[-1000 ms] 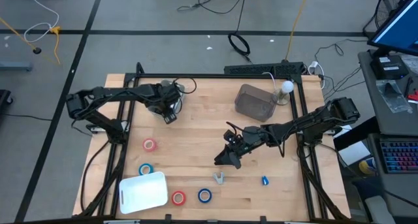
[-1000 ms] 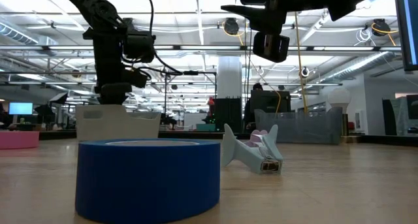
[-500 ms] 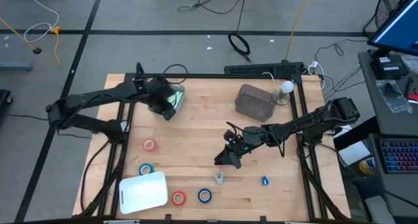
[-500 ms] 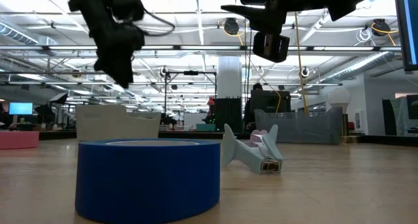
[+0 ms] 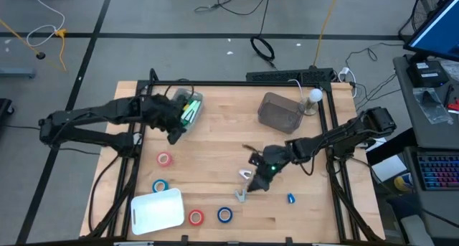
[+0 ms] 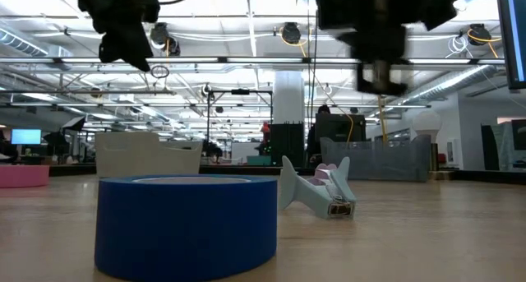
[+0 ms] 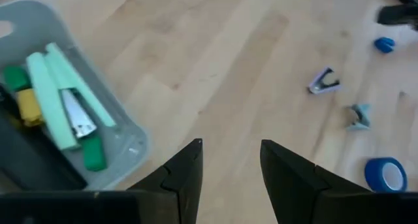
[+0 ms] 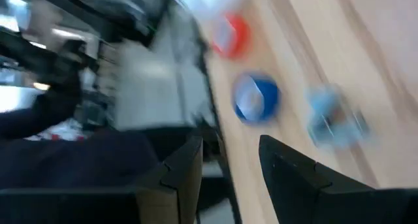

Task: Pick and place Stapler, Stapler remover, tape
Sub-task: Put the blue stapler into the gray bin

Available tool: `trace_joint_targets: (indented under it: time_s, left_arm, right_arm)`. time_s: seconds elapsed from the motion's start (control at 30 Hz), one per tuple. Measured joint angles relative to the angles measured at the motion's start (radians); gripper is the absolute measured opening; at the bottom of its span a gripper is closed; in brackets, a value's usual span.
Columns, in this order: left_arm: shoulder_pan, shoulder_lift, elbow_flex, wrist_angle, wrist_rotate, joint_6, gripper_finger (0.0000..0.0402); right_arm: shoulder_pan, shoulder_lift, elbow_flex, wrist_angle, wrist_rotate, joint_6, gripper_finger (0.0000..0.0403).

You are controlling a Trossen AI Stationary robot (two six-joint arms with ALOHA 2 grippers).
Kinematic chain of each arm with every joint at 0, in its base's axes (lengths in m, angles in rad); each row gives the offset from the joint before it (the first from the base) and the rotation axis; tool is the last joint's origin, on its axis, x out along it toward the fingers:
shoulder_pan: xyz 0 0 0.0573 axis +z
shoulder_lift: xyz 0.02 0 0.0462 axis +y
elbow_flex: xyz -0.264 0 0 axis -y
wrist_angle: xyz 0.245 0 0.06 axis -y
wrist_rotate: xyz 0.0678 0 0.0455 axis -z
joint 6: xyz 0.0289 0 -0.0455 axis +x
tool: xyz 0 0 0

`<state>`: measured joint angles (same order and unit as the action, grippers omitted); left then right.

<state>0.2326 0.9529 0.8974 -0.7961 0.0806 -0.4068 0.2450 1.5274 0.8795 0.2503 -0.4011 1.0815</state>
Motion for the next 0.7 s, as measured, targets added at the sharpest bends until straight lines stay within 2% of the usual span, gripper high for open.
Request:
trace_joint_targets:
  time_s: [0.13,0.27,0.47,0.7]
  left_arm:
    - [-0.057,-0.056,-0.042,0.037,-0.023,-0.030,0.0152]
    - [-0.105,-0.123,-0.094,0.100,-0.045,-0.048,0.0152]
    - [-0.154,-0.224,-0.196,0.204,-0.070,-0.071,0.0152]
    - [-0.194,-0.304,-0.318,0.279,-0.087,-0.127,0.0152]
  right_arm:
    - [0.059,-0.043,0.000,-0.250,0.020,0.064,0.0146]
    - [0.130,-0.120,-0.001,-0.438,0.122,0.165,0.0146]
    - [0.225,-0.242,0.000,-0.610,0.293,0.389,0.0146]
    - [0.324,-0.274,-0.001,-0.769,0.379,0.670,0.0146]
